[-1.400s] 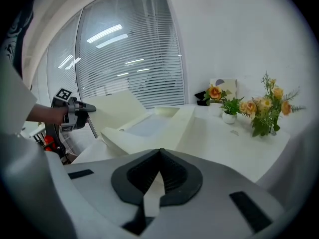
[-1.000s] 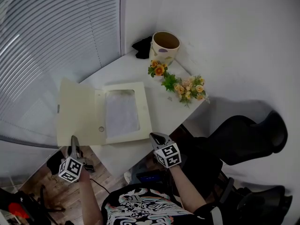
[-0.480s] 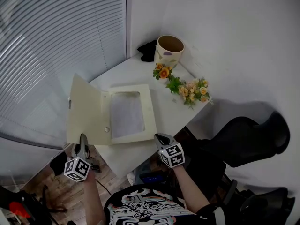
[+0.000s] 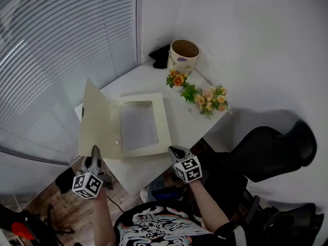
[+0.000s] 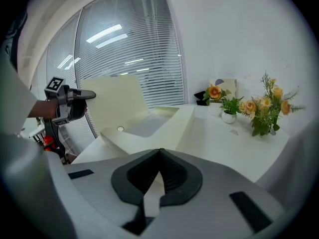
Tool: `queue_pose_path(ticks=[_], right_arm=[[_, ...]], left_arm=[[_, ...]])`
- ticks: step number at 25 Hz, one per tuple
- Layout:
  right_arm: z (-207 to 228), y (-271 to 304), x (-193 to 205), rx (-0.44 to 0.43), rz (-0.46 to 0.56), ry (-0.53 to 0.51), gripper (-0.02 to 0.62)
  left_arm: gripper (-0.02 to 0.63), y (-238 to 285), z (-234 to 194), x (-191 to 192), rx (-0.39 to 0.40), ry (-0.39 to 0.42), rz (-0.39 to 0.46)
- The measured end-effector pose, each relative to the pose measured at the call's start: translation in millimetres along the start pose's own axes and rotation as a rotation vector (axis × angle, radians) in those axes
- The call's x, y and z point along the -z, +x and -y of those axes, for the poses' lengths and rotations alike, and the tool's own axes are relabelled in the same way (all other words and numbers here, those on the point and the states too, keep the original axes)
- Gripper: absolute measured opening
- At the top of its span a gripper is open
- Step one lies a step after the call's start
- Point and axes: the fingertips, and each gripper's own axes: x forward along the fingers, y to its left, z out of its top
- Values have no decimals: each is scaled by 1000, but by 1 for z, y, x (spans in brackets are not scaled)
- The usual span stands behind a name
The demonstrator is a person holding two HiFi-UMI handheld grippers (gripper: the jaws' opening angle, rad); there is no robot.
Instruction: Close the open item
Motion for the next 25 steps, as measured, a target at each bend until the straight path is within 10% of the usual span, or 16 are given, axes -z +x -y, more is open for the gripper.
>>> queue_pose_path(ticks=[25], right_arm=[[0, 0, -1, 3, 5, 10, 3]], left_arm=[[26, 21, 79, 13, 241, 123, -78]])
